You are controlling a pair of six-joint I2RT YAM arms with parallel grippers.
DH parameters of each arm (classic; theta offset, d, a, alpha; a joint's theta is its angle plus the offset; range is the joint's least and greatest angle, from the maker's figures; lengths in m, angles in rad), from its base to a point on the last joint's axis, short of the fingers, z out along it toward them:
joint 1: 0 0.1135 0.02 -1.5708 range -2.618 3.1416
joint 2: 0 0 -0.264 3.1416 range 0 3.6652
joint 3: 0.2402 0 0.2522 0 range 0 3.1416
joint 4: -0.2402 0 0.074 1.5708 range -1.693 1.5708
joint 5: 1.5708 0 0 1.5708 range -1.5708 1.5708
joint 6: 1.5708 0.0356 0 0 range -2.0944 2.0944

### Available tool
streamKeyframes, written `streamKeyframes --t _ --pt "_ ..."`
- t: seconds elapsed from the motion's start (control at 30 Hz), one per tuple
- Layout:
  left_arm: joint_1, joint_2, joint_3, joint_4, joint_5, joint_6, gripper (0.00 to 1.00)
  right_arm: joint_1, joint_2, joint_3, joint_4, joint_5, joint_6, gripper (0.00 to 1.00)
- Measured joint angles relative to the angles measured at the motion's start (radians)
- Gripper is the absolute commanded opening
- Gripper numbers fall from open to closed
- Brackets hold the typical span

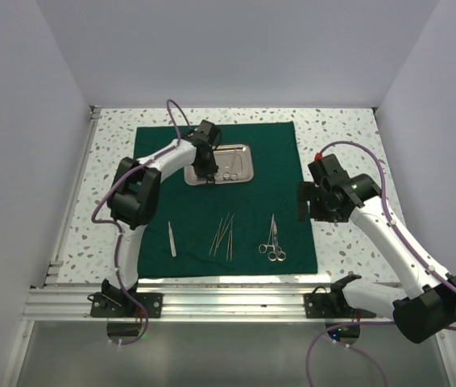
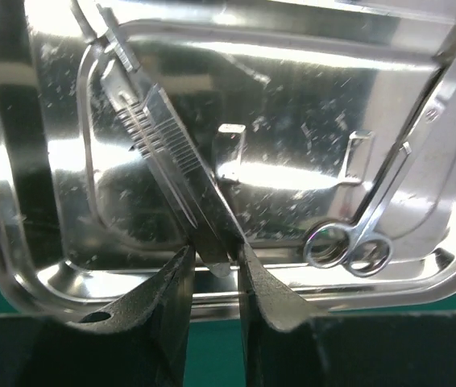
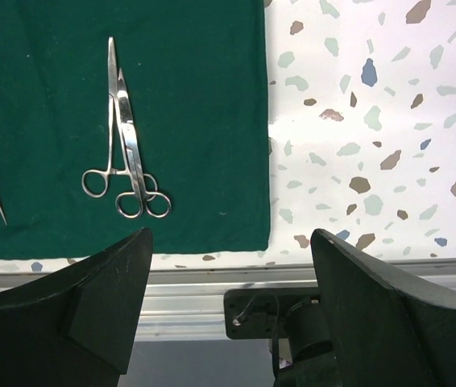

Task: Open and lay out the surgical kit
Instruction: Pick up the medical item from the container.

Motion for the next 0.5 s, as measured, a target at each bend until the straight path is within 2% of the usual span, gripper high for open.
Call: streamKeyframes --t 0.2,0.5 --pt "-0.003 0.092 0.169 -0.144 -0.027 -0.015 0.26 0.0 0.0 0.0 -0.001 0.008 -0.008 0.84" --pt "-0.014 0.042 0.069 -0.132 -0.125 -0.014 0.22 0.0 -0.013 0.0 -0.007 0.022 -0.011 0.84"
